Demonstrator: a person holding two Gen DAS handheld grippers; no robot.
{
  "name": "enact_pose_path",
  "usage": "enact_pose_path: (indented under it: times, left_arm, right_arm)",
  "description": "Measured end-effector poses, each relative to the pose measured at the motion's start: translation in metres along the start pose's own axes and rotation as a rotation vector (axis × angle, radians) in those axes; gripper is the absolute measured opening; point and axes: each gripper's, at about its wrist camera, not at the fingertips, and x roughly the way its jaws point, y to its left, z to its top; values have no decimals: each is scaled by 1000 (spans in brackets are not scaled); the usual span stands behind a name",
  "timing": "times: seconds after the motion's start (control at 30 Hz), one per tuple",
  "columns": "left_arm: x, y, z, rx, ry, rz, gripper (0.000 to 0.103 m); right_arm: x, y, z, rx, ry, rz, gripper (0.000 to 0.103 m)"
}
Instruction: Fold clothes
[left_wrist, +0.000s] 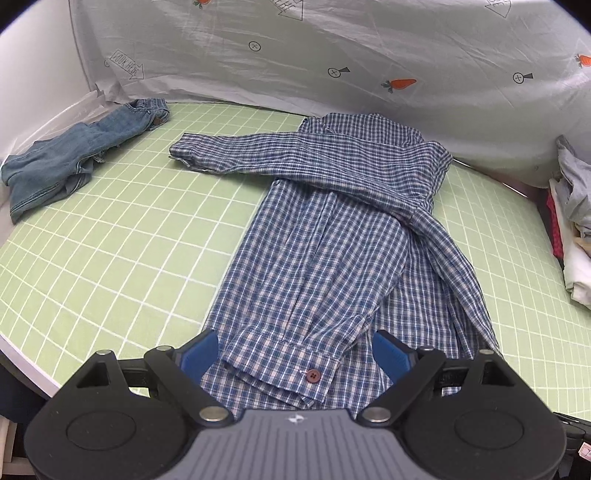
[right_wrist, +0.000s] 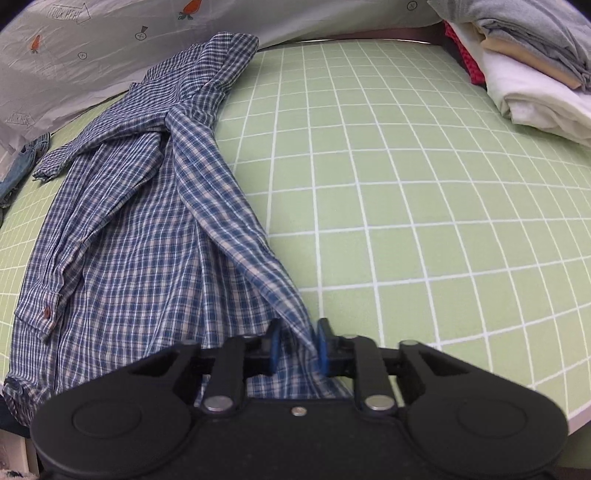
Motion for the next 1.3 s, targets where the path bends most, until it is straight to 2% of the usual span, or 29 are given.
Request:
enact_pose_path:
  times: [0.17,0.27,0.47,0.57,0.77,0.87,0.9,0.93,1.0,1.07,1.13,1.2,1.3]
  left_arm:
    - [-8,23,-4,30,-1,-15,90]
    - [-15,46,-9,27,6,-32,90]
    - [-24,98,-9,24,18,-44,91]
    - [-28,121,-10,47,9,-49,91]
    - [-25,165,-16,66,8,-45,91]
    - [-22,181,-15,54,26,-36,91]
    - [-22,185,-15,50,33,-33,91]
    - [-21,186,-14,52,34,-38,91]
    - [-20,184,-12,59,34,-52,91]
    - [-19,183,-10,67,34,-65,91]
    - [-18,181,-8,74,34,-79,91]
    - [-15,178,-8,87,43,-94,91]
    - [-8,170,-6,102,62,-108,91]
  right_arm:
    - [-24,14,-11,60,-88,32,3]
    - [-40,39,-17,52,-121,48,3]
    - [-52,108,-31,3,-129,120,3]
    - [-47,140,-38,-1,-125,157,3]
    - [-8,186,-57,65,-98,192,6]
    - [2,190,-66,111,-47,199,14]
    - [-4,189,-65,123,-60,211,21]
    - [-9,188,-63,134,-72,223,36]
    - [-23,185,-60,164,-121,237,44]
    - [-36,176,-56,200,-178,220,46]
    - [-41,167,-52,231,-216,150,51]
    - [-37,160,-52,216,-205,66,51]
    - [-20,152,-57,190,-132,-18,46]
